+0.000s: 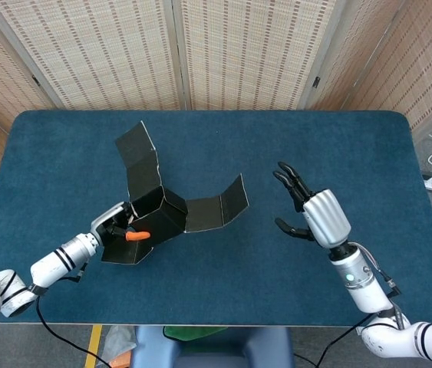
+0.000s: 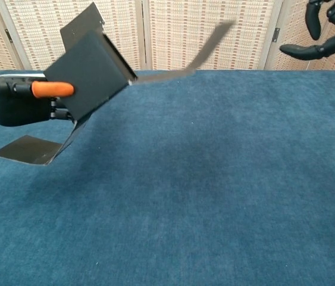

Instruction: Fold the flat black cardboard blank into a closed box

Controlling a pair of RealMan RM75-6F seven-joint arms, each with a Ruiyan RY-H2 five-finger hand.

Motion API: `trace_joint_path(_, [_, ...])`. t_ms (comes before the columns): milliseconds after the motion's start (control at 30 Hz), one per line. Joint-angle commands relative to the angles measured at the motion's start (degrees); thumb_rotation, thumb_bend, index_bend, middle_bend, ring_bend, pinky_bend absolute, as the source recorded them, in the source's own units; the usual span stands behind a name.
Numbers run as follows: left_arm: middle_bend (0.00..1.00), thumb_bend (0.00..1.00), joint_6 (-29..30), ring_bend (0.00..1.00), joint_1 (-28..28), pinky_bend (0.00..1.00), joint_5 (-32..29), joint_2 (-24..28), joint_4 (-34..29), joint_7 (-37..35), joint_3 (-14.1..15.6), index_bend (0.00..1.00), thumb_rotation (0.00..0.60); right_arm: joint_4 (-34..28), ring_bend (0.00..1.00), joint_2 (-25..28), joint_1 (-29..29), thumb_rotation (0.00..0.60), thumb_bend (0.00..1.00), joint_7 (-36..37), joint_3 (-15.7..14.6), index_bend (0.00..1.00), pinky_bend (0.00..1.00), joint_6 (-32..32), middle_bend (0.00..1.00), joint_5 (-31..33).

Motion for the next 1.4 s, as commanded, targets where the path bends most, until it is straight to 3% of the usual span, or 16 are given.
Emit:
trace_joint_path(33, [0.33, 0.19, 1.45, 0.42, -1.09, 0.53, 1.0, 1.63, -1.48, -4.31, 0.19, 0.34, 0.6, 3.41, 0.65, -3.78, -1.25, 0.6, 0.23, 5.21, 1.36, 0.0, 1.0, 0.51, 0.02, -0.27])
trace_joint_path(167, [0.32, 0.19, 1.59, 0.42, -1.68, 0.53, 0.91, 2.35, -3.39, -5.95, 0.03, 0.34, 0.6, 5.8, 0.65, -8.2, 0.04, 0.6, 0.21, 7.59, 2.95, 0.0, 1.0, -1.27, 0.02, -0.36])
trace_joint_path(400, [0.32, 0.19, 1.24, 0.41, -2.95, 0.53, 1.3, 2.77, -4.81, -5.64, -0.06, 0.33, 0.6, 12.03, 0.65, -18.98, 4.88, 0.6, 0.13, 4.29, 7.96, 0.0, 1.0, -2.47, 0.02, -1.36])
trace_joint_path(533, [0.32, 0.19, 1.28, 0.41, -3.1, 0.53, 1.45, 2.83, -4.95, -5.76, 0.05, 0.33, 0.6, 13.71, 0.65, -20.79, 5.85, 0.6, 0.13, 3.47, 8.95, 0.0, 1.0, -2.27, 0.02, -1.69])
trace_joint_path(600, [0.32, 0.19, 1.58, 0.41, -3.31, 0.53, 2.85, 2.65, -3.87, -3.69, 0.85, 0.33, 0.6, 16.14, 0.65, -24.0, 8.54, 0.6, 0.13, 2.21, 11.5, 0.0, 1.0, -2.04, 0.03, -2.37])
trace_joint_path(700, [0.31, 0.19, 2.13, 0.41, -3.08, 0.53, 3.54, 2.13, -2.3, -0.73, 1.45, 0.33, 0.6, 18.09, 0.65, -25.52, 10.14, 0.6, 0.13, 1.15, 12.93, 0.0, 1.0, -1.61, 0.03, -3.0])
trace_joint_path(1033, [0.31, 0.19, 1.16, 0.41, -3.26, 0.52, 4.44, 1.07, 0.34, 9.94, 2.96, 0.33, 0.6, 13.96, 0.65, -22.75, 12.69, 0.6, 0.05, -4.41, 12.61, 0.0, 1.0, -4.9, 0.03, -5.1])
trace_joint_path(1400, [0.31, 0.19, -2.97, 0.41, -4.19, 0.52, 2.28, 0.62, -1.62, 22.33, 2.57, 0.33, 0.6, 11.83, 0.65, -20.43, 14.14, 0.6, 0.02, -13.56, 8.35, 0.0, 1.0, -11.15, 0.06, -7.31])
